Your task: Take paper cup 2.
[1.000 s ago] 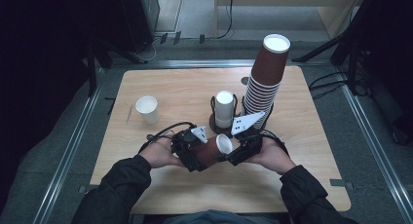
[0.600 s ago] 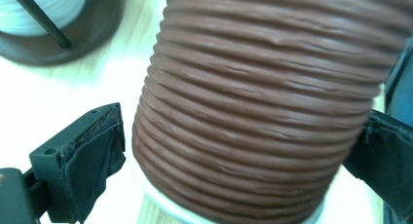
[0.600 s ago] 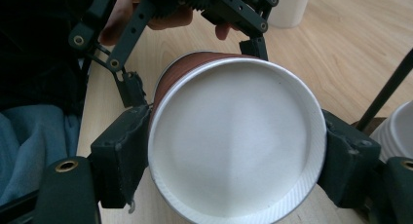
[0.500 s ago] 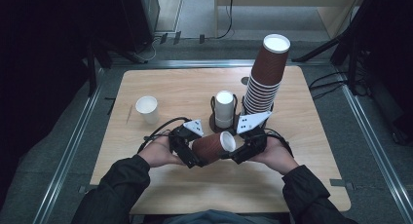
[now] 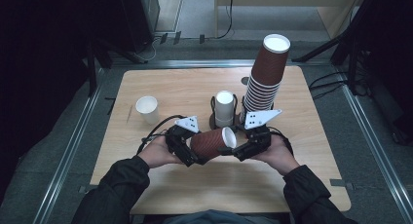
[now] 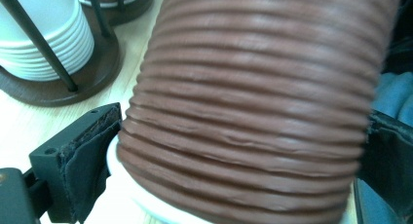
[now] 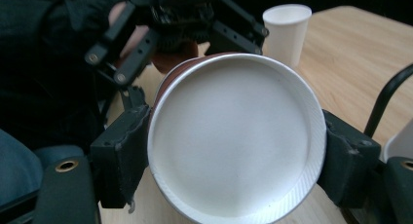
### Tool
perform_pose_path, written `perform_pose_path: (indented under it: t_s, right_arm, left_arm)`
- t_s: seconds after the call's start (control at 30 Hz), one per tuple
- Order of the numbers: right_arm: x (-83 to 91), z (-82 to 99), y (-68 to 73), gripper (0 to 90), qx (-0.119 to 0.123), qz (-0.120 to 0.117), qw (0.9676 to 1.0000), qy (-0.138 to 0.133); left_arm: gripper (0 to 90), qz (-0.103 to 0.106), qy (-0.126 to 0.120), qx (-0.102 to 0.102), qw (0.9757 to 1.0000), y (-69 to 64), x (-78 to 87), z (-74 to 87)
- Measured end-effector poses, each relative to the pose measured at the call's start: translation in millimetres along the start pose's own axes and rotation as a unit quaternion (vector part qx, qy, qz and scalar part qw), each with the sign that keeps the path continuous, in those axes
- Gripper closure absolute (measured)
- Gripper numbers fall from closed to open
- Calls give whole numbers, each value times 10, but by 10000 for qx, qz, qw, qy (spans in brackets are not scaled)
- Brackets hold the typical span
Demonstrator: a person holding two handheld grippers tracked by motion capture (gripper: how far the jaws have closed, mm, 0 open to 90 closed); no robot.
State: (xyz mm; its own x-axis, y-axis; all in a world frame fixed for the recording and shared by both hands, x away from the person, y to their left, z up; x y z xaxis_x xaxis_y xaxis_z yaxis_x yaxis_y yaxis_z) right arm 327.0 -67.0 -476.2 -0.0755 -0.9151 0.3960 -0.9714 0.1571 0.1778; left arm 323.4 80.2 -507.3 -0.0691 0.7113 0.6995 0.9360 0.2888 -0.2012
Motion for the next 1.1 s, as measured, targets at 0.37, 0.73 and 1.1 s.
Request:
perform_pose_path:
  t_s: [0.37,0.73,1.1]
  right_arm:
    - [36,-122,35,228,-66,-113,9988,-476]
    - [58,-111,28,234,-150,-227,9983,-518]
    - [101,24,-49,170,-41,137,9999,78]
  left_arm:
    - [0,247,-456,45,9986,-35,55,-65]
    - [91,176,-471,-132,9986,-23,141,-67]
    - [91,-86,-94,9,9999,91,216,16]
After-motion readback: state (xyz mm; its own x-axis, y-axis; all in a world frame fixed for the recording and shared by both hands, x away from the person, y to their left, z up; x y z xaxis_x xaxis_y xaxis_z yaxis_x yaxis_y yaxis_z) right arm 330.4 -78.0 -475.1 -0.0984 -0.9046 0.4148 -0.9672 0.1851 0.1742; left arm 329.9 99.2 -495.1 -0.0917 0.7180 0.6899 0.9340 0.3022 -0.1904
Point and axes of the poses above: each handheld gripper's, and its own axes: x roughly backward along the jaws, z roughly out of its underside, y roughly to its left, the point moved 7 cm from there along -x, roughly forward along the jaws, and after that the axes turned 1 degree about x, right-handed, at the moved point
